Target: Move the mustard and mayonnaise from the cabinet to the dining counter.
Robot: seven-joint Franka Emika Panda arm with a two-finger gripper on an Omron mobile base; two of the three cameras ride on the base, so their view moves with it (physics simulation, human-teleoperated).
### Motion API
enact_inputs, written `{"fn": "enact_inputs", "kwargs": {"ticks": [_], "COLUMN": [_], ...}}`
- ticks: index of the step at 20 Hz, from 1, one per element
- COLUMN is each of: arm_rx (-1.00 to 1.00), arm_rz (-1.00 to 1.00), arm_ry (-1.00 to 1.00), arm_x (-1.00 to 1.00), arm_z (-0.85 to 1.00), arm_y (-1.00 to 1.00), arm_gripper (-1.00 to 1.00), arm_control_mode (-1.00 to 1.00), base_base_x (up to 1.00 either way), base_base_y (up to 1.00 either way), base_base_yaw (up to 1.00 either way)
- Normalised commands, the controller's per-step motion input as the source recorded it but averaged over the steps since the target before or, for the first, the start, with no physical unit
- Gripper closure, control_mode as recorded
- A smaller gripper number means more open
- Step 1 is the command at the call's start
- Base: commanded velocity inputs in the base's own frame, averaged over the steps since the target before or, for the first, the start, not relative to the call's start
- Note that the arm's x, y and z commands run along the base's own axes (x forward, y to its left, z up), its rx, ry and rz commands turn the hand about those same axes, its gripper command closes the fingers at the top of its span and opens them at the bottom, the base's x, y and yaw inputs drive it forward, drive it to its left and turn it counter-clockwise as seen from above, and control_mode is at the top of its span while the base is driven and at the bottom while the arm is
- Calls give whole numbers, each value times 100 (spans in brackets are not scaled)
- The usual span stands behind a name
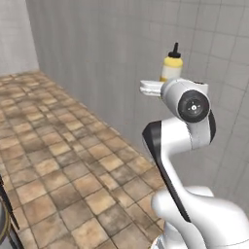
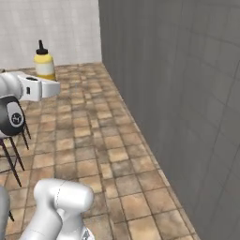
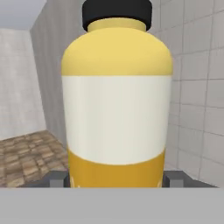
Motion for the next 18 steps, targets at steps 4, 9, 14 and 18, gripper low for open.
{"fn": "enact_inputs", "kwargs": {"ticks": [4, 9, 14, 18], "arm_rx": [0, 0, 0, 0], "arm_rz": [0, 0, 0, 0], "arm_ry": [0, 0, 0, 0], "arm_x": [0, 0, 0, 0], "arm_z": [0, 0, 0, 0], "arm_y": [0, 0, 0, 0], "arm_gripper": [100, 100, 100, 100], "arm_control_mode": [100, 100, 100, 100], "base_base_x": [57, 57, 61, 67], "base_base_y": [-2, -1, -3, -6], "base_base_yaw": [54, 56, 48, 37]}}
